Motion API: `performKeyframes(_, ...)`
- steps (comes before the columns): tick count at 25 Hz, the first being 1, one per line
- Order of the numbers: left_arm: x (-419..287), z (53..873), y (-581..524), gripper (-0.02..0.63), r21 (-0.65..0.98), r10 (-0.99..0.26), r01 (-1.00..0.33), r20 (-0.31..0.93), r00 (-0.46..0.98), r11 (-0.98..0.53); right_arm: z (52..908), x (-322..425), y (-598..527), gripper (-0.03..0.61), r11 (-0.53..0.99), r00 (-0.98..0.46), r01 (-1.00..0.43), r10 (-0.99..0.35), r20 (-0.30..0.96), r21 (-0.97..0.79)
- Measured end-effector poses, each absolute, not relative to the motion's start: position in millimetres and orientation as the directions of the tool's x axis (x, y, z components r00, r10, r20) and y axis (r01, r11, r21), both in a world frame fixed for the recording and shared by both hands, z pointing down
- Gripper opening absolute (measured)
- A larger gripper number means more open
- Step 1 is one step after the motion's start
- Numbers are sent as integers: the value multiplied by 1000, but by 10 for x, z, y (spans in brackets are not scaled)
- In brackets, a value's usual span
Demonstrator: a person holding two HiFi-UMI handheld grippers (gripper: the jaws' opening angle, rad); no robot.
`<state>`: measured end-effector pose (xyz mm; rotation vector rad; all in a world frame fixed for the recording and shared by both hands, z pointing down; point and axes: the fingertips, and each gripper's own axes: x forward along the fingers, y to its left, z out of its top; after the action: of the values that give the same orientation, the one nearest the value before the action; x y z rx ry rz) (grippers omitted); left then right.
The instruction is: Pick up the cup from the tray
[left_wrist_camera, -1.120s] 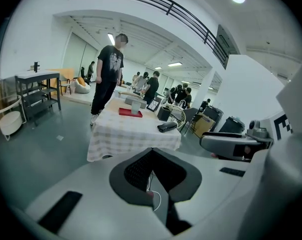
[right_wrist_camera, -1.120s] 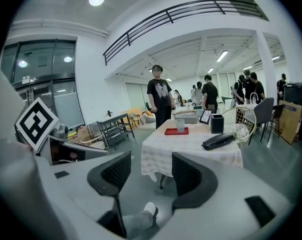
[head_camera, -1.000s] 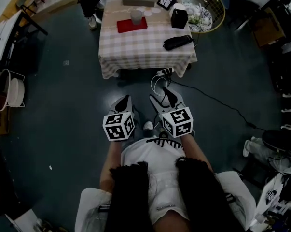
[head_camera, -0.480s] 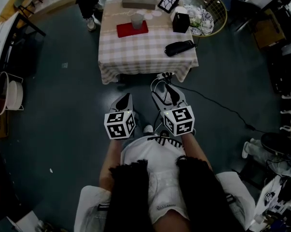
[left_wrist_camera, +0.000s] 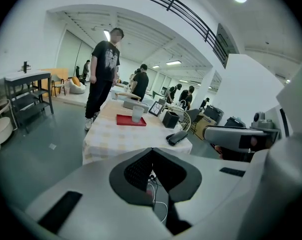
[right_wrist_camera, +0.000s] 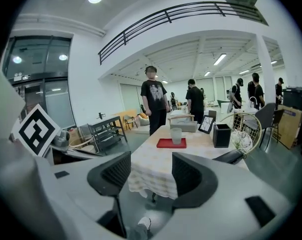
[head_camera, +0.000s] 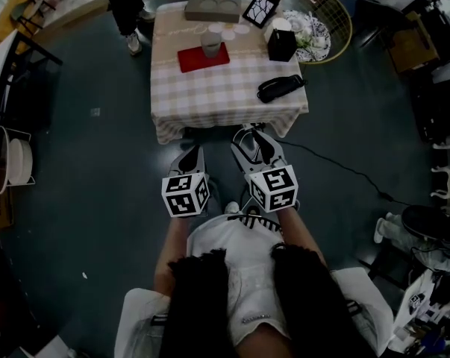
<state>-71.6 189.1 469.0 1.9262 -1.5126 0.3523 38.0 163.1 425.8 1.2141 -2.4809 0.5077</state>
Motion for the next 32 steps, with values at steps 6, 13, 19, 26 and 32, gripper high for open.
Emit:
performKeyframes(6, -949, 4680, 1537, 6, 336, -754, -934, 581, 306, -120, 4278, 178, 1259, 255, 560, -570, -811, -687, 450, -170)
performKeyframes(13, -1203, 4659, 1148, 6, 336, -745, -932, 584, 322, -139, 4237, -88, 935, 256, 551, -556, -819, -694, 457, -160)
performKeyframes(19, -1300, 4629, 829, 6, 341, -725, -914, 571, 386, -218, 4162, -186, 655, 256, 496, -505, -856, -748, 431, -144)
performKeyframes(26, -1459, 4558, 550, 6, 331, -715, -904, 560, 419, -271, 4135, -299, 420, 264, 444, -459, -885, -789, 409, -138)
performKeyframes(32, -1604, 4570, 411, 6, 335, -713, -903, 561, 420, -268, 4083, -396, 186, 288, 444, -447, -890, -805, 390, -103)
